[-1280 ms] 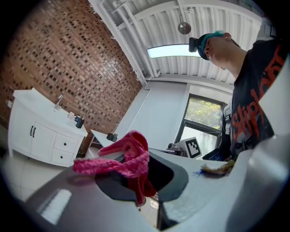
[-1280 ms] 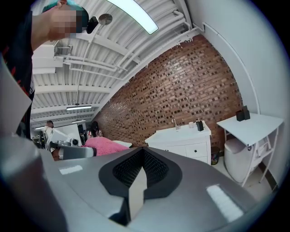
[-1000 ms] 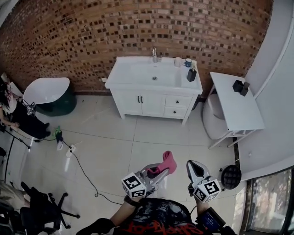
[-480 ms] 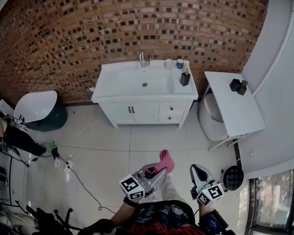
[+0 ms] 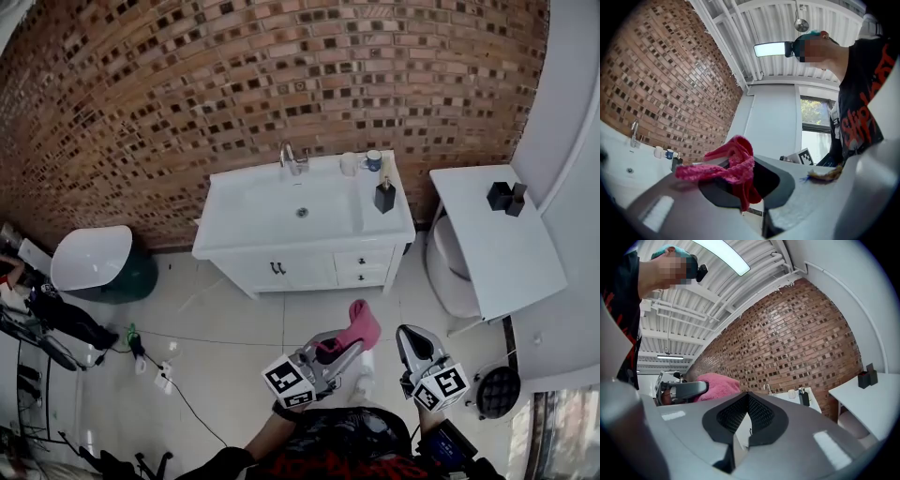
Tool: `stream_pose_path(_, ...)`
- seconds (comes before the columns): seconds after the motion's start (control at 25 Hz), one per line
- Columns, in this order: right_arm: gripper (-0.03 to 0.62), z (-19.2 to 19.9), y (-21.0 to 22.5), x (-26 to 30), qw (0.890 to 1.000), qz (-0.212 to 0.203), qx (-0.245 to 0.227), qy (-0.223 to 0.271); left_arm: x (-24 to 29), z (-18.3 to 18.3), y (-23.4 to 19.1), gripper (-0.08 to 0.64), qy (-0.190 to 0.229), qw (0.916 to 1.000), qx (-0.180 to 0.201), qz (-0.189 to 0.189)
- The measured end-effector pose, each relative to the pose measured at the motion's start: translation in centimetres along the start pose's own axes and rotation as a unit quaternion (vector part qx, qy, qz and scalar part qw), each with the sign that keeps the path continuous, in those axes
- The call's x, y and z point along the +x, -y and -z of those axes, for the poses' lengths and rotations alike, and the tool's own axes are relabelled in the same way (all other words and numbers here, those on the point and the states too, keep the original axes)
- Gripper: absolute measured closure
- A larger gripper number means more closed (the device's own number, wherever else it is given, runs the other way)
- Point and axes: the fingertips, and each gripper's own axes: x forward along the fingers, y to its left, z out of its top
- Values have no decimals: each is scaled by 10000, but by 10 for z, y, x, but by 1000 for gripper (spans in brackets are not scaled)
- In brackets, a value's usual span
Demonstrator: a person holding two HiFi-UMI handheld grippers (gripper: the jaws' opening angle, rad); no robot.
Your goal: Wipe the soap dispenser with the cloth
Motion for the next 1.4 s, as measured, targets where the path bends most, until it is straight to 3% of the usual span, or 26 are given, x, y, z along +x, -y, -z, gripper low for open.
stream_pose_path(0.16, 591, 6, 22, 28, 9998, -23, 107, -182, 1, 2, -43, 518, -64, 9995, -208, -242)
stream_pose_path(0.32, 591, 13, 56, 67, 9990, 305, 136, -310, 2, 13, -95, 518, -166, 9974, -588, -372)
stream_pose_path(0.6, 591, -7, 100, 167, 9957, 752, -385, -373, 24, -4, -196, 518, -13, 9985, -520, 192)
stream_pose_path(0.8, 592, -51, 101, 240, 9966, 410, -693, -150, 27, -47, -272, 518, 38, 9990, -281, 358)
stream_pose_path(0.96, 592, -36, 87, 285, 9966, -72, -697, -440, 22, -70, -311, 518, 199, 9982, -321, 471)
stream_pose_path(1.08, 592, -20, 87, 304, 9958, -164, -638, -635, 13, -65, -333, 518, 304, 9968, -674, 309)
stream_pose_path(1.24, 592, -32, 106, 328, 9977, -106, -559, -365, 13, -42, -355, 518, 171, 9937, -1093, 175)
stream_pose_path(1.4, 592, -29, 132, 343, 9980, -34, -529, -350, 30, -41, -375, 518, 121, 9943, -1041, 168)
